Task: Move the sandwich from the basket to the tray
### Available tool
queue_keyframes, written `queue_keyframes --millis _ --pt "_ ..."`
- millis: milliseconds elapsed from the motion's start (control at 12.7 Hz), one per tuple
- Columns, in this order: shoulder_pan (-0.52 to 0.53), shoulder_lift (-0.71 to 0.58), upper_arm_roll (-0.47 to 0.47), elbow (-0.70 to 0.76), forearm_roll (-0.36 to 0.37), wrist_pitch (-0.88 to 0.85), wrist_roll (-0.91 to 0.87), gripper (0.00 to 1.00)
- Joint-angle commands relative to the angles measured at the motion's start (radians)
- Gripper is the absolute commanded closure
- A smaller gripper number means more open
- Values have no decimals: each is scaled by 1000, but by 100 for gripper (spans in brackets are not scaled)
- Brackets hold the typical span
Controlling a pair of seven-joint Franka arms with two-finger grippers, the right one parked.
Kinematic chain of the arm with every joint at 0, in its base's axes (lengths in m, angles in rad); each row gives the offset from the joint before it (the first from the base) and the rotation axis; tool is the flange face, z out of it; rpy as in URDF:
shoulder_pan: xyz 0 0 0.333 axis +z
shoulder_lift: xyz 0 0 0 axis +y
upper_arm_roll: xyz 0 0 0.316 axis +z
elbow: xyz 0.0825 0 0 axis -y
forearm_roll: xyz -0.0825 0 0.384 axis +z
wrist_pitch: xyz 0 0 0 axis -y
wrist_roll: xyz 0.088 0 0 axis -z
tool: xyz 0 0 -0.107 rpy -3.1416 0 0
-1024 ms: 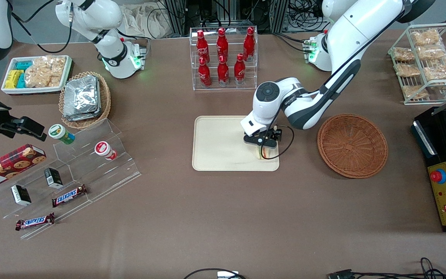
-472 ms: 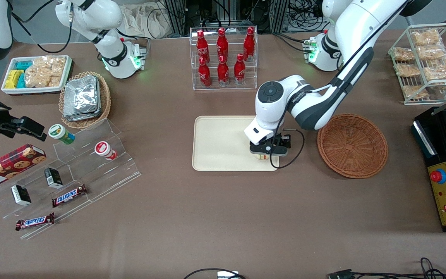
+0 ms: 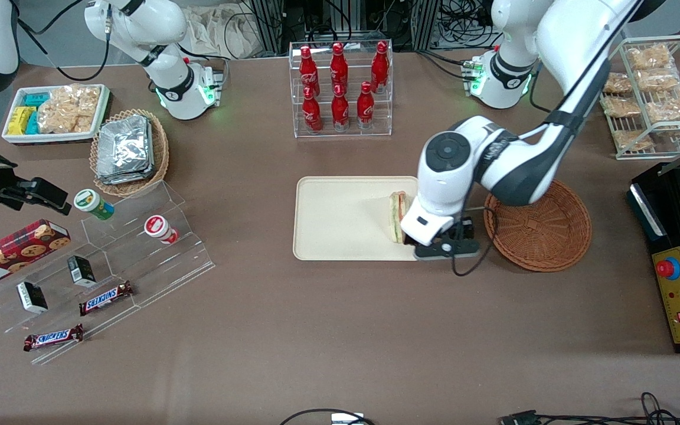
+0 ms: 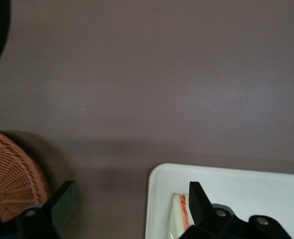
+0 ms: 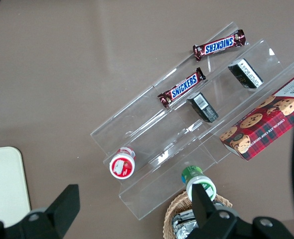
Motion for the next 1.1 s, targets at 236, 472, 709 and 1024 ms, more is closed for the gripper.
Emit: queue_keyframes --millis 236,472,709,1024 --pt "52 -26 -6 78 -59 -87 7 0" --pt "113 -70 -4 74 -127 -109 101 0" --pt "106 -193 132 66 -326 -152 345 0" --pt "57 -339 337 66 -499 -300 644 0"
